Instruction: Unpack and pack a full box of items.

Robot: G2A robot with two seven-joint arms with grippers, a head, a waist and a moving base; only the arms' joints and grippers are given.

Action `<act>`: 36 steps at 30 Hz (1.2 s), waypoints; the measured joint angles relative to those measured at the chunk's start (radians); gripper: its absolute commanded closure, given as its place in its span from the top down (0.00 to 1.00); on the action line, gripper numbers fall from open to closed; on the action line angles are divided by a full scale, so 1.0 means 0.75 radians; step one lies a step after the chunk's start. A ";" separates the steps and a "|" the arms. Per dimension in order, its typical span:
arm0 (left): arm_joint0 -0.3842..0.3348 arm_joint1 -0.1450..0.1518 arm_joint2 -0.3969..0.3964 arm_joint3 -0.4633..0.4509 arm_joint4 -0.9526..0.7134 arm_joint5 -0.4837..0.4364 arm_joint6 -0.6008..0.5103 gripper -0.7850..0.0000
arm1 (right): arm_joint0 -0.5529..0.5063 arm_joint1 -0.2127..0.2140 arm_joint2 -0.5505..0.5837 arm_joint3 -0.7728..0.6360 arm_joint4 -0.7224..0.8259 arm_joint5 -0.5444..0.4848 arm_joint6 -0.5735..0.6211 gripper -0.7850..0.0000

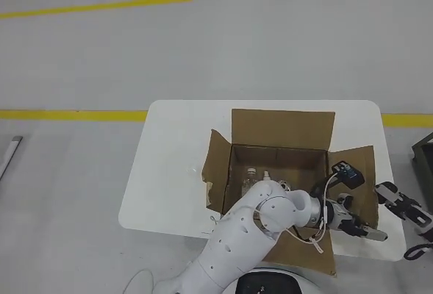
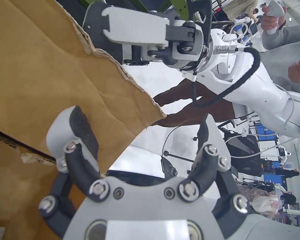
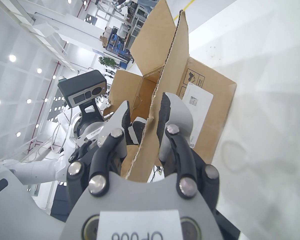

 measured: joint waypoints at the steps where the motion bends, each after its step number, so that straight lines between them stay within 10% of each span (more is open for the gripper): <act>1: -0.001 0.001 0.000 0.001 -0.002 -0.001 0.000 1.00 | 0.002 -0.001 -0.005 0.005 -0.006 0.004 -0.008 0.00; 36: 0.211 0.139 -0.264 -0.347 0.206 0.120 -0.034 1.00 | 0.116 -0.013 -0.095 0.210 -0.099 0.035 -0.048 0.00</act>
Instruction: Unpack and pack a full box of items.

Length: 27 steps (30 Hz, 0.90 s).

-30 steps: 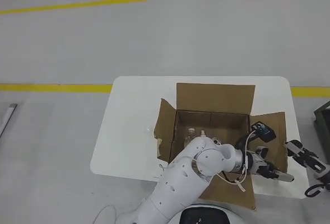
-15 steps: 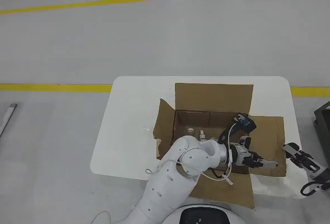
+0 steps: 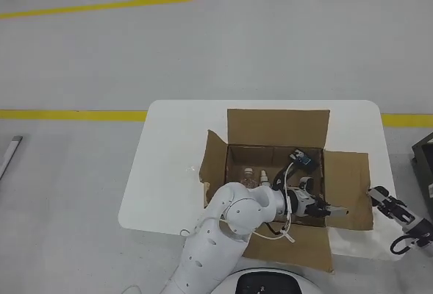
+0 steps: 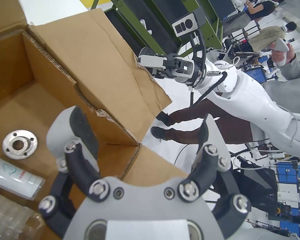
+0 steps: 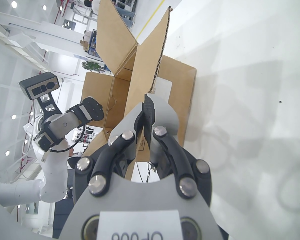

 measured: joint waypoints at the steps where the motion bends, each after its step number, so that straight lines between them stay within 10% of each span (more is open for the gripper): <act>1: 0.000 0.000 0.000 0.000 0.000 0.000 0.000 1.00 | -0.001 0.000 0.005 -0.001 0.007 -0.003 -0.002 0.00; 20: 0.001 0.000 0.000 0.000 0.001 0.001 0.001 1.00 | -0.068 0.003 0.134 0.019 0.103 -0.034 0.013 0.00; 27: 0.001 0.022 0.022 -0.087 0.340 0.191 -0.051 1.00 | -0.064 -0.001 0.120 0.010 0.095 -0.044 0.010 0.00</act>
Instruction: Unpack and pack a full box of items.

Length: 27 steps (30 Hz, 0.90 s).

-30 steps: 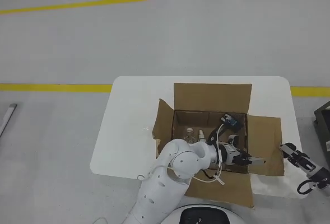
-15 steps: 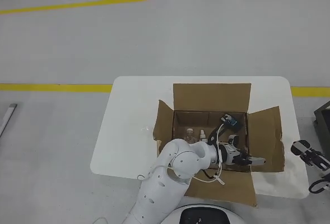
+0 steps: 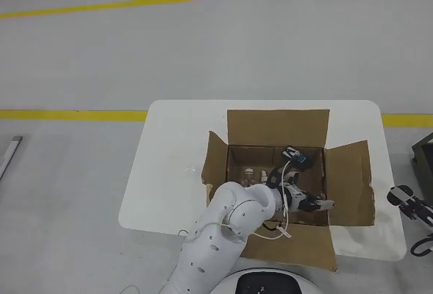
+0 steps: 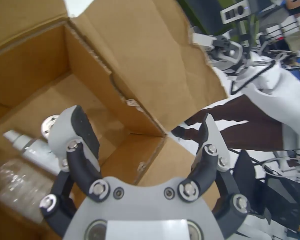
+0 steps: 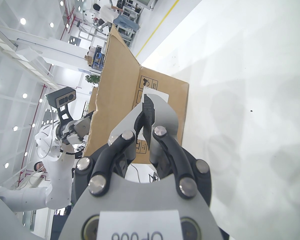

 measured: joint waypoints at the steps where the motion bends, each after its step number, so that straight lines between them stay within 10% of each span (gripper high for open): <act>1: -0.001 0.001 0.007 -0.008 0.040 0.034 -0.019 1.00 | 0.001 0.000 -0.002 -0.003 -0.004 -0.002 0.000 0.00; 10: -0.056 -0.008 0.110 0.031 0.388 0.328 -0.275 1.00 | 0.006 -0.004 -0.026 -0.041 -0.068 -0.017 -0.012 0.00; 27: -0.051 -0.007 0.118 0.083 0.444 0.346 -0.228 1.00 | 0.012 -0.009 -0.024 -0.054 -0.086 -0.091 -0.031 0.12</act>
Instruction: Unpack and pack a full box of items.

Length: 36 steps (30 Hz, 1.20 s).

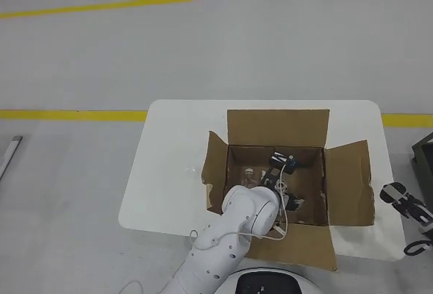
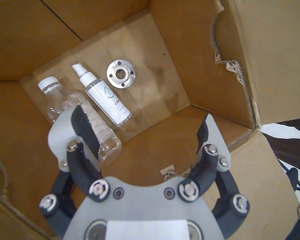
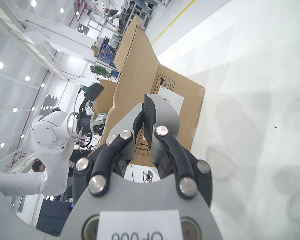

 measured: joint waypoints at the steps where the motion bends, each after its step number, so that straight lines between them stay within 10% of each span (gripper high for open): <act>1: -0.008 -0.002 0.010 0.017 0.037 0.023 -0.012 1.00 | 0.001 0.000 -0.002 0.000 -0.004 0.000 0.000 0.12; 12: -0.169 -0.077 0.089 0.256 0.188 0.343 -0.247 1.00 | 0.000 -0.003 -0.006 0.009 -0.031 -0.013 -0.012 0.11; 25: -0.286 -0.154 0.123 0.531 0.199 0.430 -0.241 1.00 | 0.000 -0.006 -0.013 0.033 -0.043 -0.025 -0.025 0.09; 36: -0.300 -0.206 0.078 0.630 0.304 0.403 -0.268 0.60 | 0.016 -0.006 -0.015 0.044 -0.054 -0.020 -0.026 0.08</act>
